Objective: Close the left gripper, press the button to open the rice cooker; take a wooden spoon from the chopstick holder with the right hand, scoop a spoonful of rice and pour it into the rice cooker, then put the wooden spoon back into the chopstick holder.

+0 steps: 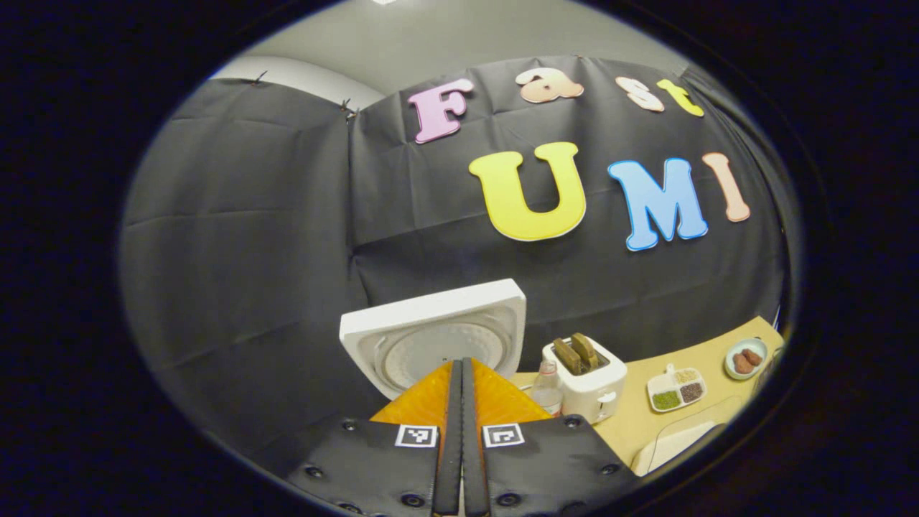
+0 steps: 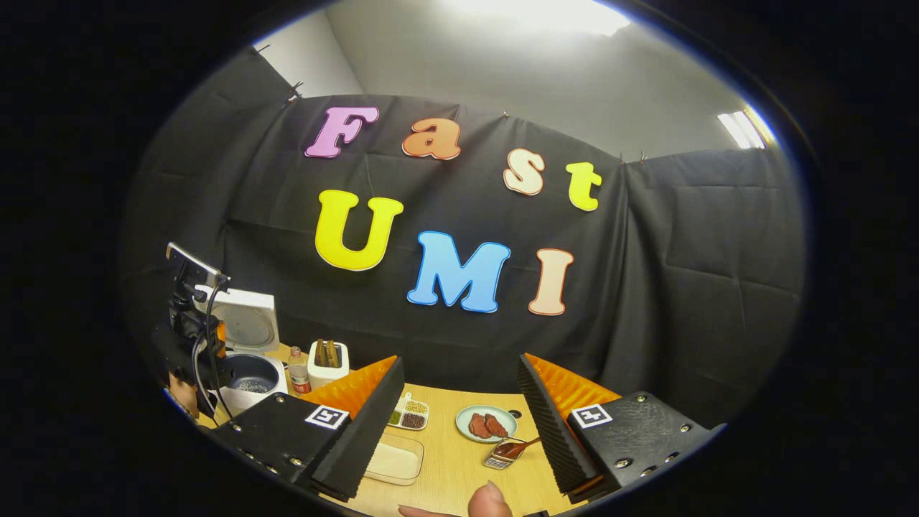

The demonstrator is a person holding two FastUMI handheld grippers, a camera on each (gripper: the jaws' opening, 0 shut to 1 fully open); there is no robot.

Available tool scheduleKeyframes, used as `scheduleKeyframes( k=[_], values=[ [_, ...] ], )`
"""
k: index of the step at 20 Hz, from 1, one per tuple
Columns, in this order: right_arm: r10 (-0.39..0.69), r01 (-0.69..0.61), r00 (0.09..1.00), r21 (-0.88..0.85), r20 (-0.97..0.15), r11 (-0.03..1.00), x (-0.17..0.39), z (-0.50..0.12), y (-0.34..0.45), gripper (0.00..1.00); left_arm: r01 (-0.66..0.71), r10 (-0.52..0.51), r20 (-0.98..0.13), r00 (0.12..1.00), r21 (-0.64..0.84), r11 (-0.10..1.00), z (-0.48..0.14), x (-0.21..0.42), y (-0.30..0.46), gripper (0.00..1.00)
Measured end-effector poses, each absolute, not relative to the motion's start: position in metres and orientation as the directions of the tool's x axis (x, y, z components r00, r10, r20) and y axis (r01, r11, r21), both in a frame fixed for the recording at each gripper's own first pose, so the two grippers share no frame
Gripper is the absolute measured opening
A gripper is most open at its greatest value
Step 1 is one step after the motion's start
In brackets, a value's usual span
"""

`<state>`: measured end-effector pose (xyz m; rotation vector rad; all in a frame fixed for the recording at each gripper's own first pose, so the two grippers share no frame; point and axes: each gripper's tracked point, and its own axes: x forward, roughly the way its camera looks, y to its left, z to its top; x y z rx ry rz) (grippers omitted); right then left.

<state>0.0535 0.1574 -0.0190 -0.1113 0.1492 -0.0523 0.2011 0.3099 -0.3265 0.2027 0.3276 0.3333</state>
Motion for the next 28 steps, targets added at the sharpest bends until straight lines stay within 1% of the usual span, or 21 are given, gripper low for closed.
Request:
scheduleKeyframes(
  k=[3, 4, 5, 8, 9, 10, 12, 14, 16, 18, 20, 22, 24, 28],
  values=[
    [-0.063, 0.049, 0.989, -0.104, -0.136, 0.993, 0.050, -0.017, 0.156, 0.97, -0.286, 0.345, -0.287, 0.894, 0.229, 0.930, -0.322, 0.190, 0.308, 0.10],
    [-0.072, 0.057, 0.989, -0.112, -0.127, 0.992, 0.051, -0.018, 0.151, 0.97, -0.281, 0.339, -0.294, 0.894, 0.222, 0.933, -0.322, 0.186, 0.306, 0.09],
    [-0.082, 0.067, 0.988, -0.119, -0.129, 0.991, 0.052, -0.020, 0.146, 0.97, -0.275, 0.334, -0.298, 0.894, 0.222, 0.935, -0.319, 0.182, 0.304, 0.10],
    [-0.099, 0.086, 0.985, -0.099, -0.137, 0.991, 0.061, -0.033, 0.128, 0.97, -0.268, 0.317, -0.270, 0.909, 0.201, 0.942, -0.296, 0.169, 0.297, 0.12],
    [-0.097, 0.087, 0.982, -0.071, -0.159, 0.994, 0.066, -0.041, 0.121, 0.97, -0.264, 0.307, -0.260, 0.915, 0.186, 0.946, -0.288, 0.164, 0.292, 0.10],
    [-0.086, 0.082, 0.980, -0.033, -0.180, 0.996, 0.071, -0.051, 0.114, 0.97, -0.267, 0.305, -0.250, 0.919, 0.175, 0.948, -0.281, 0.158, 0.289, 0.18],
    [-0.072, 0.082, 0.977, 0.044, -0.202, 0.996, 0.080, -0.067, 0.096, 0.97, -0.274, 0.307, -0.228, 0.924, 0.165, 0.947, -0.265, 0.146, 0.284, 0.24],
    [-0.095, 0.114, 0.969, 0.068, -0.230, 0.991, 0.089, -0.088, 0.069, 0.97, -0.271, 0.297, -0.209, 0.932, 0.144, 0.952, -0.247, 0.136, 0.273, 0.31],
    [-0.097, 0.122, 0.964, 0.089, -0.246, 0.988, 0.098, -0.103, 0.049, 0.97, -0.251, 0.267, -0.190, 0.945, 0.102, 0.963, -0.232, 0.127, 0.255, 0.40],
    [-0.100, 0.125, 0.966, 0.093, -0.236, 0.988, 0.108, -0.114, 0.026, 0.97, -0.235, 0.246, -0.176, 0.953, 0.079, 0.969, -0.219, 0.116, 0.236, 0.58],
    [-0.089, 0.112, 0.967, 0.082, -0.240, 0.990, 0.116, -0.130, 0.006, 0.97, -0.240, 0.249, -0.158, 0.955, 0.073, 0.968, -0.201, 0.104, 0.221, 0.63],
    [-0.070, 0.096, 0.964, 0.090, -0.257, 0.991, 0.125, -0.149, -0.014, 0.97, -0.245, 0.250, -0.151, 0.956, 0.052, 0.968, -0.184, 0.094, 0.196, 0.72],
    [-0.060, 0.095, 0.961, 0.118, -0.272, 0.988, 0.137, -0.172, -0.040, 0.97, -0.250, 0.253, -0.154, 0.955, 0.039, 0.967, -0.169, 0.082, 0.172, 0.78],
    [-0.030, 0.094, 0.947, 0.186, -0.320, 0.978, 0.162, -0.234, -0.082, 0.97, -0.311, 0.315, -0.157, 0.936, 0.048, 0.949, -0.141, 0.055, 0.138, 0.89]
  ],
)
